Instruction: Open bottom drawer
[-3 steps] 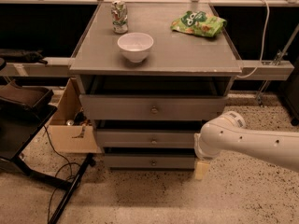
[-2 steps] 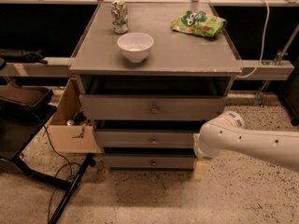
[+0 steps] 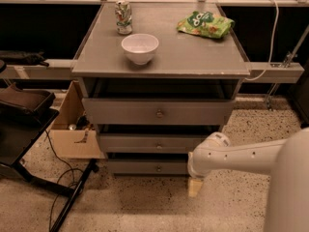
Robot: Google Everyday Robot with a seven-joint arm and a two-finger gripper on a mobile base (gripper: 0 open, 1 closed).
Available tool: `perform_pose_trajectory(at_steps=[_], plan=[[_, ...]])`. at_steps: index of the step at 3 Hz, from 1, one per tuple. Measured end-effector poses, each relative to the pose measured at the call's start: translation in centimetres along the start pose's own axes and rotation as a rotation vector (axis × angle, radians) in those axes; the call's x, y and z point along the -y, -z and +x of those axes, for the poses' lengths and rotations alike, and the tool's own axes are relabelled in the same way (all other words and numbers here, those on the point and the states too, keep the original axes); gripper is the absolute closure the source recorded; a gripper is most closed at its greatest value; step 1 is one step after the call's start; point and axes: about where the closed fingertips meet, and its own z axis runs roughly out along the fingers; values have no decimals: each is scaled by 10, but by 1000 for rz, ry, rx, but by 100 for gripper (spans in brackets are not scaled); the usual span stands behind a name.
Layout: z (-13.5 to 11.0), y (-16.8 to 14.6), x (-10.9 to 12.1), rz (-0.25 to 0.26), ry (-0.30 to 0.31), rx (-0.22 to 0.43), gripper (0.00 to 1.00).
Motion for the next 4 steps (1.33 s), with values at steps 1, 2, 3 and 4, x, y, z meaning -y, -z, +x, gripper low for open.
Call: perform_pose_trajectory(at_steps=[1,2,3,4], plan=[[2,-78,1,-9,-6,15,0],[10,-164,-6,-52,-14,28,0],[10,-165,-11,-59,-20,26,0],[2,-177,-14,-41,12,26,0]])
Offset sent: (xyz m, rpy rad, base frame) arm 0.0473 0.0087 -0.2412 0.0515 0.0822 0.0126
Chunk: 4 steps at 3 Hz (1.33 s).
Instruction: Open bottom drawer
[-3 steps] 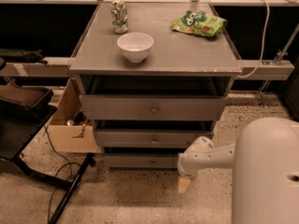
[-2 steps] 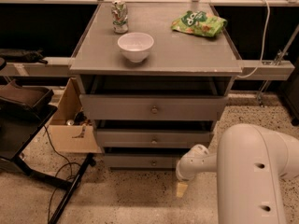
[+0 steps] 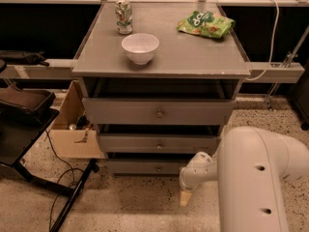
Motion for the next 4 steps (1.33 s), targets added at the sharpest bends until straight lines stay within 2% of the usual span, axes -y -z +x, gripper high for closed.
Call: perform_pose_trajectory(at_steps=[2,3,4], plan=[[-13,-61,46,107,97,-31,0],[-21,-86,70,143,142,-37,0],[-29,-106,83,138,145,-40,0]])
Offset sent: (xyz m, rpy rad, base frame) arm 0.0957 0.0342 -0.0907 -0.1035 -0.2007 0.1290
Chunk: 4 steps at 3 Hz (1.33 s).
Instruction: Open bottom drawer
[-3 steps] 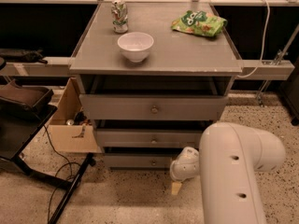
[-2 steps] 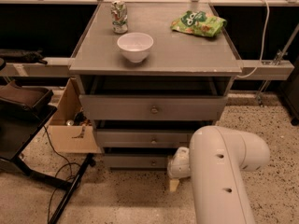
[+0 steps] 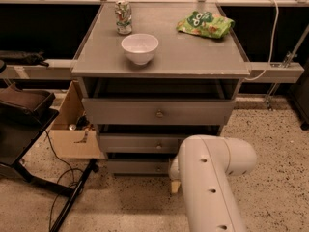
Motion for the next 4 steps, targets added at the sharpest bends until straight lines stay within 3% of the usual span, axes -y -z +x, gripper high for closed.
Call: perform_pose_trajectory(at_steps=[1,3,4], plan=[[-9,-13,9,-14,1,-6,13],[1,-6,6,-96,11,-78,59],[0,-2,8,-96,11,-78,83]])
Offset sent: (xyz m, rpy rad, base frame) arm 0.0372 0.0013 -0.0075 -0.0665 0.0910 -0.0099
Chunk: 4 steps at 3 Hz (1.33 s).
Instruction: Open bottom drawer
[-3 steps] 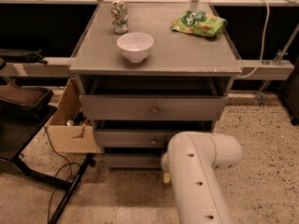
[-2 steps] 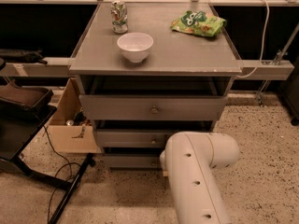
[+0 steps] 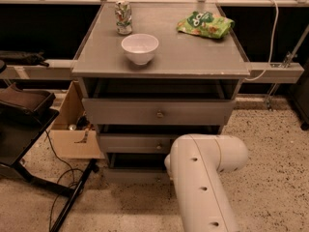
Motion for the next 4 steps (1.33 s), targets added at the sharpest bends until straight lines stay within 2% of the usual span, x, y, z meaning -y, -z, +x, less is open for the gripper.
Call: perform_pose_trajectory(at_steps=[1,2,3,4], plan=[[0,3,1,0,0,0,100],[11,5,-25,-52,-6,-8,100],[9,5,-25,-52,-6,-8,100],[11,5,-36,-73,-9,-7,97]])
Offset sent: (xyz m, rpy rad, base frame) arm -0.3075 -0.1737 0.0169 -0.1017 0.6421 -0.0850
